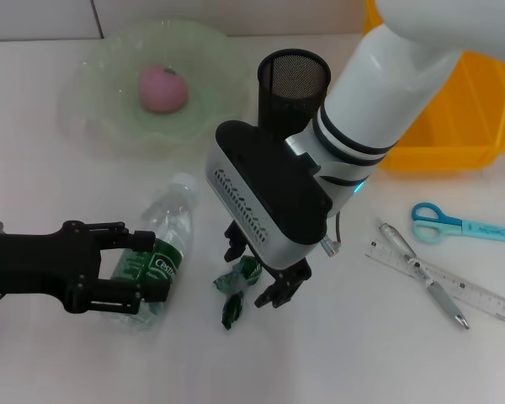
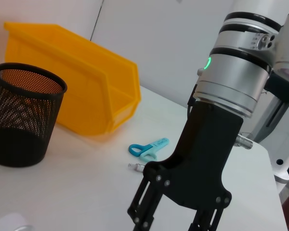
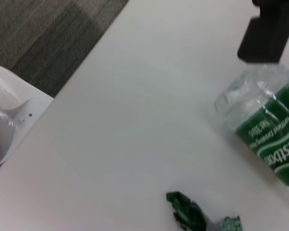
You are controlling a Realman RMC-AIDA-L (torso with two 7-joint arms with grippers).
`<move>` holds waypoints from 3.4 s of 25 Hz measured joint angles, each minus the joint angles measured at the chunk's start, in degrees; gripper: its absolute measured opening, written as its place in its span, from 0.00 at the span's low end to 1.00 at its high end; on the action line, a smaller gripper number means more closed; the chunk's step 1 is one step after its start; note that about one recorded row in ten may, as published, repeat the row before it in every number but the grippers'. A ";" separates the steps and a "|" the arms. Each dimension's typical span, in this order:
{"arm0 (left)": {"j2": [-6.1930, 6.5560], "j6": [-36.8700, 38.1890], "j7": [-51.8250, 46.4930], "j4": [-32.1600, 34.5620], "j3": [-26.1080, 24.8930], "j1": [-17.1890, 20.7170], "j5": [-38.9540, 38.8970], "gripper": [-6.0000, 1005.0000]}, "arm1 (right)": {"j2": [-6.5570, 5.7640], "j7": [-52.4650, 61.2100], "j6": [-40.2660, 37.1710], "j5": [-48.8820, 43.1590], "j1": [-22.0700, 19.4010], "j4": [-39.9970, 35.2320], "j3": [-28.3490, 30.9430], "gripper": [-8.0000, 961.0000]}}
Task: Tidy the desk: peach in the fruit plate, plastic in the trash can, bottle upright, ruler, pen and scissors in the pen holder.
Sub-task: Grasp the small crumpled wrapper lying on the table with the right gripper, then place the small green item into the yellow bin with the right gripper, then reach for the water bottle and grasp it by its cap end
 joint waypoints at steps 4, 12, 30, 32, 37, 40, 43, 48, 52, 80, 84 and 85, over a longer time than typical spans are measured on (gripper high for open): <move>0.01 -0.06 -0.01 -0.04 -0.24 -0.06 0.00 0.75 | 0.02 -0.40 0.89 0.87 0.39 0.29 -1.21 0.74; 0.06 -0.24 -0.09 -0.08 -0.04 -0.06 0.00 0.75 | 0.04 0.52 2.73 0.90 0.64 1.19 -3.61 0.49; 0.49 -0.34 -0.15 -0.09 -0.20 -0.45 0.00 0.74 | -0.17 0.45 1.48 0.90 -6.26 -4.79 -0.21 0.01; 0.49 -0.34 -0.15 -0.09 -0.20 -0.45 0.00 0.74 | -0.37 0.41 -0.32 0.69 -9.52 -8.00 2.92 0.02; 0.61 -0.05 -0.32 0.06 -0.80 -0.58 -0.01 0.74 | -0.60 -1.14 -7.78 0.67 -21.10 -20.38 16.90 0.04; 0.63 0.06 -0.45 0.23 -0.92 -0.85 0.00 0.74 | -0.30 -2.57 -11.97 3.52 -27.48 -26.22 27.49 0.05; 0.63 0.17 -0.55 0.24 -0.97 -1.02 0.01 0.74 | -0.12 -3.63 -11.74 10.56 -32.63 -28.66 37.71 0.06; 0.61 0.17 -0.57 0.14 -0.97 -1.21 0.00 0.73 | -0.37 -14.08 3.66 36.89 -38.85 -17.83 50.86 0.08; 0.61 0.27 -1.09 -0.05 -0.52 -1.29 0.00 0.73 | -0.46 -21.37 12.95 49.30 -38.43 -7.54 52.00 0.10; 0.46 0.78 -6.69 0.47 -1.76 -3.03 -0.03 0.72 | -0.66 -26.27 12.43 56.63 -34.01 13.35 51.53 0.66; 1.06 -0.43 -12.01 0.95 -1.92 -3.82 0.84 0.72 | -1.61 -20.91 -1.85 56.17 -37.79 10.79 52.02 0.71; 1.14 -0.38 -12.87 1.42 -1.91 -4.00 1.06 0.72 | -2.26 -20.07 -5.48 55.77 -38.52 9.95 51.91 0.71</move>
